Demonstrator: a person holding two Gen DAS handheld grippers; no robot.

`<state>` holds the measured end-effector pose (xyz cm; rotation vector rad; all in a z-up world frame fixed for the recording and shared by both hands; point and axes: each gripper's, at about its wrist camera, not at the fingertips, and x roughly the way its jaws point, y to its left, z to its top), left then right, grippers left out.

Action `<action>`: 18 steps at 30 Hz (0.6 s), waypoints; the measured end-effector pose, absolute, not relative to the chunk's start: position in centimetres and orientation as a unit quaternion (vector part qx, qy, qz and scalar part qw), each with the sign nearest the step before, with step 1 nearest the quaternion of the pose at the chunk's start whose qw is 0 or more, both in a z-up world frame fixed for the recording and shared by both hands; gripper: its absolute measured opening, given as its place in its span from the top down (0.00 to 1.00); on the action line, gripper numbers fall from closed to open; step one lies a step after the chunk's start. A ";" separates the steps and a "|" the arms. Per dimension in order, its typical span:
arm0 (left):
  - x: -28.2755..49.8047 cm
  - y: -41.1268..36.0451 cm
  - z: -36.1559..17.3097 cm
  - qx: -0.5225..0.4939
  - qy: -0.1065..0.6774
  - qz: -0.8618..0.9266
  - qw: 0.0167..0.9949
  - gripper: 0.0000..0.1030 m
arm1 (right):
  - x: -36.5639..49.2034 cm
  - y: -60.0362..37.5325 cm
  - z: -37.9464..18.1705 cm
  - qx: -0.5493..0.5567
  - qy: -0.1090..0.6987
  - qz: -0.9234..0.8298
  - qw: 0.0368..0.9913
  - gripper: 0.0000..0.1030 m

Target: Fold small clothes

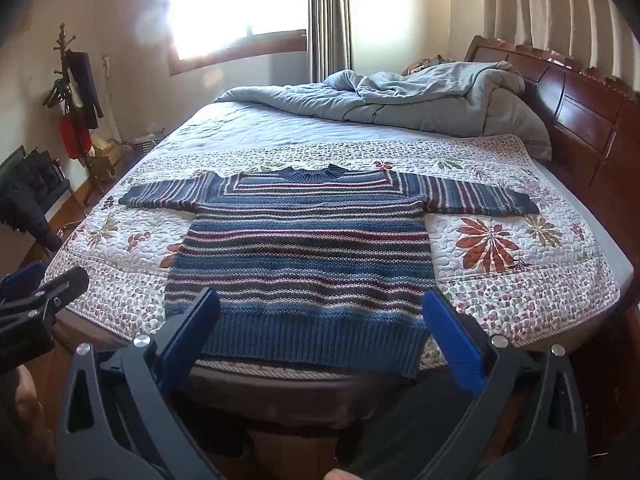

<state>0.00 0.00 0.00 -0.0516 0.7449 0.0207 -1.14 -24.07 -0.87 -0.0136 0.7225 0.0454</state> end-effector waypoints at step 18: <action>-0.1 0.0 0.0 -0.025 0.362 0.009 0.932 0.04 | -1.1 -24.4 -1.2 -0.007 0.354 0.028 0.935 0.02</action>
